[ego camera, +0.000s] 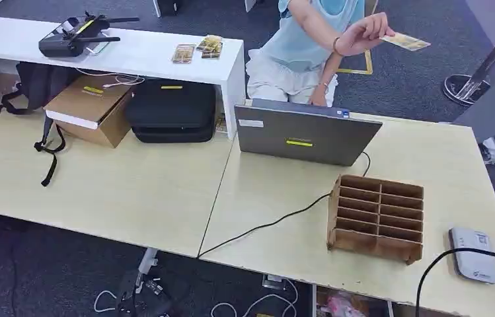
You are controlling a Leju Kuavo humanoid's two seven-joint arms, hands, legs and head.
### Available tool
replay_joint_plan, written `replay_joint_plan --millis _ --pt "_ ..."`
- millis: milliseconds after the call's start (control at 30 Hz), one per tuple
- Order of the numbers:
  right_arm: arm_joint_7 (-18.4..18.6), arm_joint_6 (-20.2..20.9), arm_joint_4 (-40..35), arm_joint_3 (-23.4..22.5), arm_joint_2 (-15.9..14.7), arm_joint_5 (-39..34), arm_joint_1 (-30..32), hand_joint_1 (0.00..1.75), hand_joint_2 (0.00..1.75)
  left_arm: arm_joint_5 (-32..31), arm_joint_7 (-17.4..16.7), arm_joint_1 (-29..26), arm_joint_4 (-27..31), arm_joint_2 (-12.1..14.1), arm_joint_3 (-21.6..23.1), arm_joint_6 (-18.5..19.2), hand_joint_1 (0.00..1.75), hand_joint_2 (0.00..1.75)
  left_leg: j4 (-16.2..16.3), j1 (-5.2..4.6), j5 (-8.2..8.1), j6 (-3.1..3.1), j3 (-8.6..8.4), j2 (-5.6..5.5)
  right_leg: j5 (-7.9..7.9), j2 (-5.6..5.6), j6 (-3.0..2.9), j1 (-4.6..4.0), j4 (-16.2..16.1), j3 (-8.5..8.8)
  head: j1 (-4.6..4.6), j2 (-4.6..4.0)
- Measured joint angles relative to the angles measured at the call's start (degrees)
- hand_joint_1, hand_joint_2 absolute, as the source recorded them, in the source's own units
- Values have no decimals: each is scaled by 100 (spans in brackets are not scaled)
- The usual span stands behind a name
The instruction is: Pass the card to the sensor for recognition and then transmit it.
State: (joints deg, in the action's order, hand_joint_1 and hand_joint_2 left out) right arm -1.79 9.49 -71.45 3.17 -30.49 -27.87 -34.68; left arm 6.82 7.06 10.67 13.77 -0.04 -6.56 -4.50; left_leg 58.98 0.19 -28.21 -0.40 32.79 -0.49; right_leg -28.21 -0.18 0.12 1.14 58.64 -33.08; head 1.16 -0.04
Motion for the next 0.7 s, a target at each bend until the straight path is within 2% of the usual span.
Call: replay_joint_plan --millis 100,167,200,300,400,533,700 --pt "-2 -11 50 72 -22 7 -55 0 175 0 0 -5 0 0 0 0 0 175 0 0 0 0 0 1 0 0 0 0 0 0 0 0" --pt "-178 -246 76 136 -57 384 -90 0 175 4 0 -12 0 0 0 -6 0 175 0 0 0 0 0 0 0 -2 0 0 0 0 0 0" --pt "-335 -544 83 196 -81 807 -118 0 175 7 0 -19 0 0 0 -22 0 175 0 0 0 0 0 0 0 -2 0 0 0 0 0 0" --pt "-773 -1872 59 439 -194 2546 -181 0 175 -9 0 -38 0 -4 0 -85 0 175 2 0 0 0 -1 1 0 0 0 1 0 -1 2 0" --pt "-861 -2908 -85 588 -269 4134 -130 0 175 -72 0 -36 2 -24 13 -105 0 175 2 0 0 0 -1 1 0 0 0 0 -1 -2 2 0" --pt "-837 -3636 -221 730 -341 5934 -28 0 175 -94 0 -16 2 -46 78 -88 0 175 2 0 -1 0 0 1 0 1 0 0 -1 -2 0 0" --pt "-724 -3965 -138 1068 -391 7349 -129 0 175 -85 0 50 2 -52 149 -59 0 175 2 0 1 0 0 2 4 2 1 0 1 -1 0 0"
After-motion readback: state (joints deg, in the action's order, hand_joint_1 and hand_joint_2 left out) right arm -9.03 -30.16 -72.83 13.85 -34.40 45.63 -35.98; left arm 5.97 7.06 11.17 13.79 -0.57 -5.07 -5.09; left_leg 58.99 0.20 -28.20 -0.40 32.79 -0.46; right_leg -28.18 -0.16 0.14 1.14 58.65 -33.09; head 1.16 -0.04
